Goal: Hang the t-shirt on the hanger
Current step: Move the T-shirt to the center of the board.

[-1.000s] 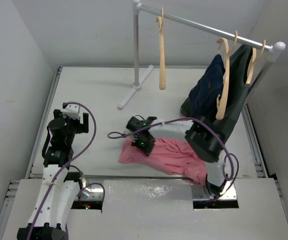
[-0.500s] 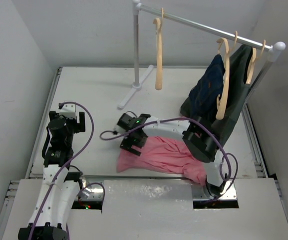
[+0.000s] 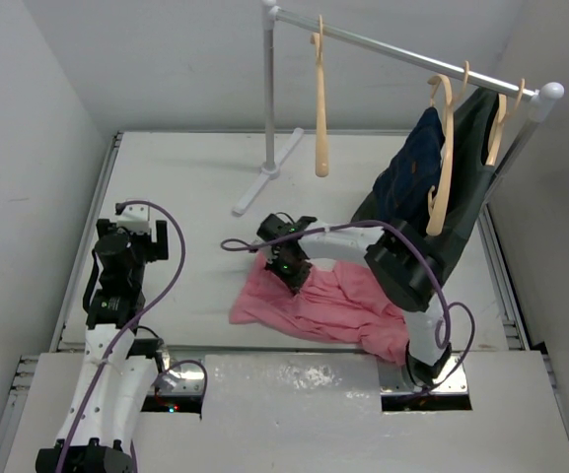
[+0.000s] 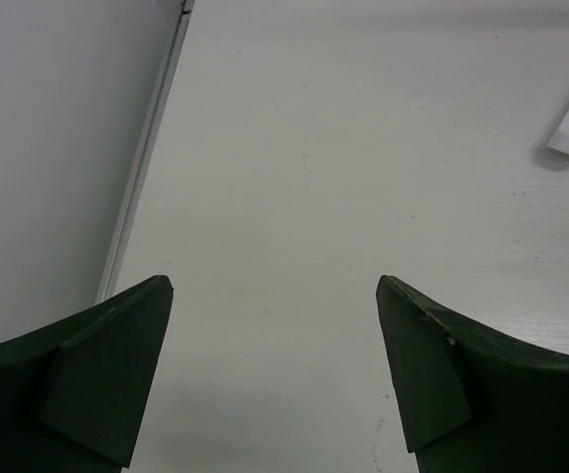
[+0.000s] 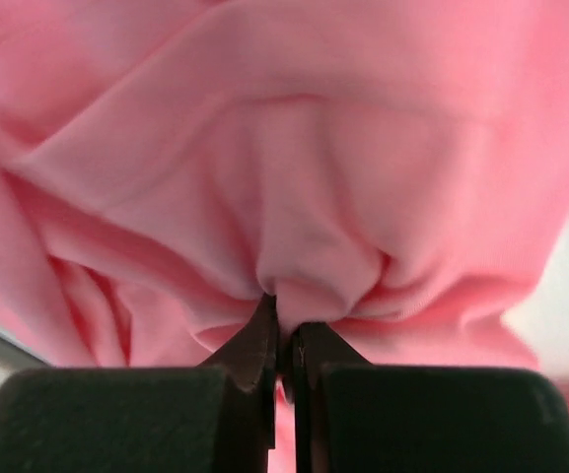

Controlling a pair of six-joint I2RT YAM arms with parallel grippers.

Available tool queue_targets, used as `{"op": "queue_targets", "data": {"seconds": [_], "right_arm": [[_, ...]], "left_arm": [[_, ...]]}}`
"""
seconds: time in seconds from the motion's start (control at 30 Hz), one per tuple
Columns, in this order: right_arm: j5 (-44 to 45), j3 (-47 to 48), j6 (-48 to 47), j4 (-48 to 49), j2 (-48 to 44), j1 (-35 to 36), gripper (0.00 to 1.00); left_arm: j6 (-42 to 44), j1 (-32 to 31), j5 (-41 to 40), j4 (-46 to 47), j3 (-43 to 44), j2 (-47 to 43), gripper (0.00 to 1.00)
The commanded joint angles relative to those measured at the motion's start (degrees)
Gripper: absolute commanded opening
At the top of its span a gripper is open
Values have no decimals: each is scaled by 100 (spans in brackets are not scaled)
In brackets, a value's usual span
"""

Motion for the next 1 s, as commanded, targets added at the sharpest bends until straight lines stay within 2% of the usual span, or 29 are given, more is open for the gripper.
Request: {"op": "queue_targets", "data": {"seconds": [0.0, 0.03, 0.13, 0.2, 0.23, 0.3, 0.37, 0.4, 0.47, 0.57, 0.6, 0.63, 0.67, 0.7, 0.73, 0.77, 0.8, 0.83, 0.87, 0.9, 0.93, 0.97], "right_arm": [[-1228, 1058, -871, 420, 726, 848, 0], [-1309, 1931, -1135, 18, 840, 1025, 0], [-1477, 3305, -1778, -564, 1228, 1448, 0], [-1617, 3592, -1893, -610, 1202, 1563, 1], [-1557, 3619, -1911, -549, 1132, 1589, 30], [-1129, 3270, -1815, -339, 781, 1590, 75], [-706, 2857, -1622, -128, 439, 1555, 94], [-538, 2637, -1543, -5, 2, 1520, 99], [-11, 1934, -1069, 312, -483, 1327, 99], [323, 792, -95, 716, -1634, 871, 99], [412, 493, 134, 813, -1924, 747, 99], [517, -110, 528, 796, -2440, 624, 94], [805, -421, 662, 744, -2681, 536, 82], [1208, -964, 968, 596, -3118, 439, 44], [1212, -1239, 1145, 542, -3314, 438, 26], [1352, -1520, 1339, 515, -3507, 412, 14], [1536, -1975, 1523, 437, -3666, 394, 13], [1633, -2145, 1864, 366, -3885, 386, 25], [1765, -2303, 2077, 279, -3974, 377, 48], [1975, -2427, 2227, 208, -4036, 368, 80], [2090, -2646, 2515, 173, -4132, 368, 89], [2187, -2726, 2623, 172, -4168, 350, 93]], "left_arm": [[-145, 84, -348, 353, -2, -4, 82], [-197, 84, -620, 423, 7, 5, 82], [-233, 93, -1105, 494, 68, 31, 83], [-250, 102, -1289, 520, 94, 23, 83], [-259, 119, -1308, 538, 95, 23, 85], [-207, 120, -1221, 573, 95, 40, 88], [-145, 120, -1036, 590, 112, 84, 89], [-119, 111, -774, 599, 156, 110, 90], [65, 120, -335, 582, 261, 233, 89], [486, 102, 1254, 319, 647, 574, 76], [610, 93, 2198, 40, 909, 707, 71], [854, -107, 2573, -155, 1051, 1021, 70], [1005, -309, 2751, -339, 1209, 1190, 69], [1337, -1120, 2657, -698, 1402, 1453, 68], [1566, -1529, 2578, -902, 1456, 1455, 68], [1804, -1889, 2577, -1095, 1483, 1647, 68], [1971, -2302, 2455, -1480, 1492, 1744, 69], [2147, -3202, 2297, -1658, 1501, 2006, 70], [2245, -3664, 2130, -1781, 1536, 2192, 72], [2315, -4147, 1911, -1974, 1597, 2385, 79], [2481, -4839, 1874, -1985, 1641, 2796, 82], [2535, -5020, 1883, -1915, 1702, 3017, 84]]}}
